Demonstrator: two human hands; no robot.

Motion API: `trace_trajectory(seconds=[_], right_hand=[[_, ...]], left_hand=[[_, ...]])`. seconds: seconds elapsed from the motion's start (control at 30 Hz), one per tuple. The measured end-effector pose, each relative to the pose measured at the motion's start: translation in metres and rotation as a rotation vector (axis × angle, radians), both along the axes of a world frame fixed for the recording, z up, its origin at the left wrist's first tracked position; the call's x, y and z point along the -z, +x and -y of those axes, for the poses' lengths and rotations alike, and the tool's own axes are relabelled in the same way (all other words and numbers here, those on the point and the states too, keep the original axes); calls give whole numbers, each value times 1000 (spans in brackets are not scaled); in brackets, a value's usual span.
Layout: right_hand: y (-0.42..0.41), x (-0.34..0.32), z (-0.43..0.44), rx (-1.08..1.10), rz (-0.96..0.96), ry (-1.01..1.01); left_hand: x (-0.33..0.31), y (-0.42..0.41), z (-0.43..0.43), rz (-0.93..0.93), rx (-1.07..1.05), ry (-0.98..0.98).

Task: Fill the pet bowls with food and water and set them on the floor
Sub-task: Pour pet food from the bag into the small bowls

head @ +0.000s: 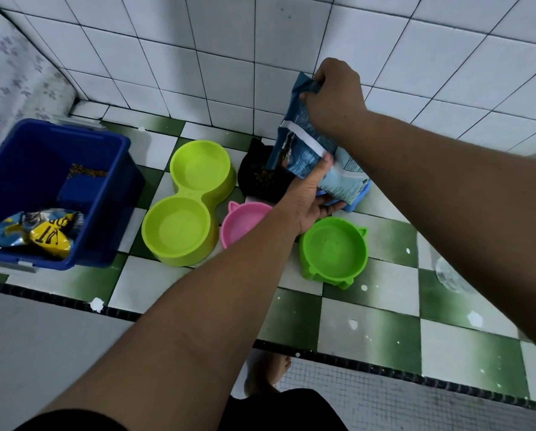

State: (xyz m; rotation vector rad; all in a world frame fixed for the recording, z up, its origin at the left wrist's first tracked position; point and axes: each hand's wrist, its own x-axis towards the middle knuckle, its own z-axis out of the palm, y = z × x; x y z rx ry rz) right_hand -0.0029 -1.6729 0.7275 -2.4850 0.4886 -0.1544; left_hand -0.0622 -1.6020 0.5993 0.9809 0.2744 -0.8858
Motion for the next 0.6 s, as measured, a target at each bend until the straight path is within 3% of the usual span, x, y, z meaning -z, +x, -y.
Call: trace_trajectory(seconds=[0.6], right_hand=[[-13, -6, 6, -9, -51, -38]], left_hand=[[-1, -6, 12, 5, 24, 21]])
